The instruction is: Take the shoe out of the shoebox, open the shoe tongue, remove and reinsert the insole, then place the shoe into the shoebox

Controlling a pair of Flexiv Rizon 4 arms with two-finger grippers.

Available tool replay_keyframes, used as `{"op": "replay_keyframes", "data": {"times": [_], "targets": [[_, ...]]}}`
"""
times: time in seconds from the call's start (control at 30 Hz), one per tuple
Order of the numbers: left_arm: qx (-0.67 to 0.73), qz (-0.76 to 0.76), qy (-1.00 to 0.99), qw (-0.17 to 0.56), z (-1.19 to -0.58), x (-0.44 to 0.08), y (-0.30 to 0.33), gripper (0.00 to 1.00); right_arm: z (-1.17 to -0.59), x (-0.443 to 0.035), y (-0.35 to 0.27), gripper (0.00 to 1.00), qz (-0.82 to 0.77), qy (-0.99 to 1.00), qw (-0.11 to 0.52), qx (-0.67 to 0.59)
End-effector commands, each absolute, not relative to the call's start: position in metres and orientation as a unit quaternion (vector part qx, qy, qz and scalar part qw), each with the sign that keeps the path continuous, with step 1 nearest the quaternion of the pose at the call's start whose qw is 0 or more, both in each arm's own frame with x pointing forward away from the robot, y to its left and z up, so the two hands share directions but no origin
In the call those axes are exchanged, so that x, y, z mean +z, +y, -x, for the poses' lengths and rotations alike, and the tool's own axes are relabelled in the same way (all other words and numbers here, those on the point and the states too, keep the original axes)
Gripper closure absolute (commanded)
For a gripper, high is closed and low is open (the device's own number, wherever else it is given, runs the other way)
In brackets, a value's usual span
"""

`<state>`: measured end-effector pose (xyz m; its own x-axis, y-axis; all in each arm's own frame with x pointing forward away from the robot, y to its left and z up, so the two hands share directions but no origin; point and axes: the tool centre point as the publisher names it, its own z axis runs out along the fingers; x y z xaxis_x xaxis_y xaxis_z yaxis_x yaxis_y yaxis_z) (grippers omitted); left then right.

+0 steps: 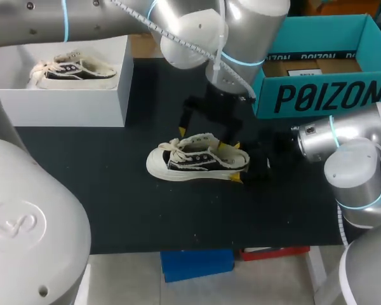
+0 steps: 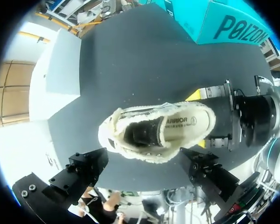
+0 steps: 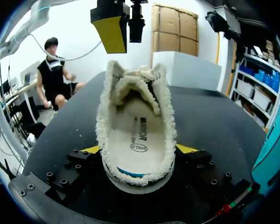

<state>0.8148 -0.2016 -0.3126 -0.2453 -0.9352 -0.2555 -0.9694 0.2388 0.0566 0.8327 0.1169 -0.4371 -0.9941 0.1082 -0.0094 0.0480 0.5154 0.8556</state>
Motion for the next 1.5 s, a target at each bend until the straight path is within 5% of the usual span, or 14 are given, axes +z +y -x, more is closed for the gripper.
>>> {"op": "replay_keyframes", "data": {"times": [0.03, 0.87, 1.07, 1.2, 1.37, 1.43, 1.5], "targets": [[0.121, 0.613, 0.774, 0.104, -0.817, -0.327, -0.21, 0.0, -0.833, -0.437, 0.118, 1.0, -0.046, 0.87, 0.031, 0.49], [0.21, 0.611, 0.743, 0.175, -0.824, -0.371, -0.206, 0.0, -0.833, -0.437, 0.118, 1.0, -0.046, 0.87, 0.031, 0.49], [0.222, 0.612, 0.735, 0.19, -0.819, -0.371, -0.192, 0.08, -0.833, -0.437, 0.118, 1.0, -0.046, 0.87, 0.031, 0.49], [0.226, 0.615, 0.73, 0.192, -0.819, -0.37, -0.185, 0.24, -0.833, -0.437, 0.118, 1.0, -0.046, 0.87, 0.031, 0.49], [0.227, 0.617, 0.728, 0.194, -0.82, -0.369, -0.179, 0.63, -0.833, -0.437, 0.118, 1.0, -0.046, 0.87, 0.031, 0.49], [0.227, 0.616, 0.729, 0.195, -0.82, -0.368, -0.179, 1.0, -0.833, -0.437, 0.118, 1.0, -0.046, 0.87, 0.031, 0.49], [0.225, 0.613, 0.732, 0.196, -0.82, -0.367, -0.18, 1.0, -0.833, -0.437, 0.118, 1.0, -0.046, 0.87, 0.031, 0.49]]}}
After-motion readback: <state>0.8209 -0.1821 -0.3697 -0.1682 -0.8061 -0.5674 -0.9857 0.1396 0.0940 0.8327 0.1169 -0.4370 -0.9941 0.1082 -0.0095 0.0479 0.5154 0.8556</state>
